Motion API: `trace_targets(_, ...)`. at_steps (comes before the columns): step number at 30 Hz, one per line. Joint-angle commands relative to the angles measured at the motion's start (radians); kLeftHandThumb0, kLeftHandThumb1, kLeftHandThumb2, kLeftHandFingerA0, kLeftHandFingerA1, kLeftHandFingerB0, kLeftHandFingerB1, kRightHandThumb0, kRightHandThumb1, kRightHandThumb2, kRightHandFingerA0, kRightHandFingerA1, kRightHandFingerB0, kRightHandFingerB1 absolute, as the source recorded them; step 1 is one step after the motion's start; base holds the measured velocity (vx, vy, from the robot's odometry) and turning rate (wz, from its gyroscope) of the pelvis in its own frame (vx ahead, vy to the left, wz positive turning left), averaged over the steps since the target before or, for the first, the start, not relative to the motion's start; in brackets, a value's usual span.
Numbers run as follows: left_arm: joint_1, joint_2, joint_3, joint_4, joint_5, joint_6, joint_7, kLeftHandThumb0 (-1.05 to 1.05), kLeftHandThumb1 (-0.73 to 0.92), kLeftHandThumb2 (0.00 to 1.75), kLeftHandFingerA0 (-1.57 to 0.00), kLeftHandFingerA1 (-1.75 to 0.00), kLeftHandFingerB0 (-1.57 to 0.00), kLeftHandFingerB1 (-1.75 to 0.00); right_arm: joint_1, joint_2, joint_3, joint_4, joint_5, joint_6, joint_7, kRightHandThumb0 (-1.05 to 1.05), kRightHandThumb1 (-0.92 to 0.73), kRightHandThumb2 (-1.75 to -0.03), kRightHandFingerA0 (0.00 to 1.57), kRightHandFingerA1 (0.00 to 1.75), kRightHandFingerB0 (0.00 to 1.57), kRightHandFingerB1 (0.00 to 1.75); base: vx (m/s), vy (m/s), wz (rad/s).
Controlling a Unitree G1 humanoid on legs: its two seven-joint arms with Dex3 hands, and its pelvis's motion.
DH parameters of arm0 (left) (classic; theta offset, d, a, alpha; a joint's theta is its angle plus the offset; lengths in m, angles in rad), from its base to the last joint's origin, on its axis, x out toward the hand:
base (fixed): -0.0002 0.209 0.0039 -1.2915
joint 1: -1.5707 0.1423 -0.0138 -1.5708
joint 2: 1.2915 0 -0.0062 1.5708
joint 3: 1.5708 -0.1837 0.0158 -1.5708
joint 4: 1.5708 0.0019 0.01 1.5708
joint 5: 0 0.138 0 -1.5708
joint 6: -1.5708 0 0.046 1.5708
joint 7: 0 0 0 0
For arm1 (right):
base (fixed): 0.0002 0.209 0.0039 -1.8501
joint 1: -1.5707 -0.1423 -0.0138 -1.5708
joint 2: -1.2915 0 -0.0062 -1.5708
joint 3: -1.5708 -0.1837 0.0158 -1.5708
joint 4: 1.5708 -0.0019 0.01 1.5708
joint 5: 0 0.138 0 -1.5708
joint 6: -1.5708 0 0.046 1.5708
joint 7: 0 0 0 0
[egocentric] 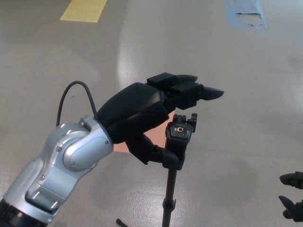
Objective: The robot uses its left hand to grab the top of a phone stand kept on the floor and rotates it anti-clockwise
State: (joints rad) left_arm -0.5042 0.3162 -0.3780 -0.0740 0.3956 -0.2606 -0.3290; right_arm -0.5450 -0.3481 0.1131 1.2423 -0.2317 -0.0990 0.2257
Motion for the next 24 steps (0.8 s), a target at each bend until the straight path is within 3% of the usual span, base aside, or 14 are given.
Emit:
trace_targets(1,-0.008,0.005,-0.001,0.041,0.03,-0.046,0.014,-0.28,0.4,0.55,-0.06,-0.25,-0.13,-0.31,-0.002,-0.014,0.004,-0.003,-0.006,-0.007,0.012,-0.31,-0.61,-1.01,0.56,0.66,0.01,0.43,0.0,0.0,0.0)
trace_targets(2,-0.01,0.006,-0.001,0.049,0.032,-0.05,0.017,-0.19,0.32,0.83,-0.01,-0.5,0.0,-0.46,-0.003,-0.015,0.006,-0.002,-0.007,-0.006,0.012,-0.31,-0.61,-1.01,0.56,0.66,0.01,0.43,0.0,0.0,0.0)
trace_targets(3,-0.013,0.005,0.0,0.058,0.036,-0.056,0.019,-0.19,0.32,0.83,-0.01,-0.5,0.0,-0.46,-0.005,-0.015,0.007,-0.001,-0.008,-0.005,0.012,-0.31,-0.61,-1.01,0.56,0.66,0.01,0.43,0.0,0.0,0.0)
trace_targets(4,-0.016,0.002,0.001,0.08,0.04,-0.075,0.035,-0.31,0.39,0.56,-0.09,-0.33,-0.18,-0.32,-0.006,-0.014,0.004,0.0,-0.004,-0.004,0.016,-0.31,-0.61,-1.01,0.55,0.66,0.01,0.43,0.0,0.0,0.0)
trace_targets(5,-0.017,-0.003,0.002,0.097,0.042,-0.091,0.048,-0.15,0.31,0.83,-0.07,-0.52,-0.07,-0.48,-0.006,-0.014,0.003,0.0,-0.001,-0.004,0.018,-0.31,-0.61,-1.01,0.55,0.66,0.02,0.43,0.0,0.0,0.0)
trace_targets(6,-0.017,-0.006,0.003,0.104,0.043,-0.097,0.053,-0.15,0.31,0.83,-0.07,-0.52,-0.07,-0.48,-0.006,-0.014,0.002,0.0,0.0,-0.004,0.018,-0.31,-0.61,-1.01,0.55,0.66,0.02,0.43,0.0,0.0,0.0)
trace_targets(7,-0.016,-0.01,0.005,0.113,0.043,-0.104,0.062,-0.27,0.39,0.56,-0.14,-0.34,-0.23,-0.33,-0.005,-0.014,0.002,-0.001,0.0,-0.006,0.019,-0.31,-0.61,-1.01,0.55,0.66,0.01,0.43,0.0,0.0,0.0)
trace_targets(24,-0.031,-0.043,0.003,0.178,0.066,-0.151,0.109,-0.27,0.41,0.57,-0.18,-0.34,-0.3,-0.36,-0.024,-0.009,0.012,0.0,-0.006,0.006,0.016,-0.3,-0.61,-1.01,0.54,0.65,0.02,0.43,0.0,0.0,0.0)
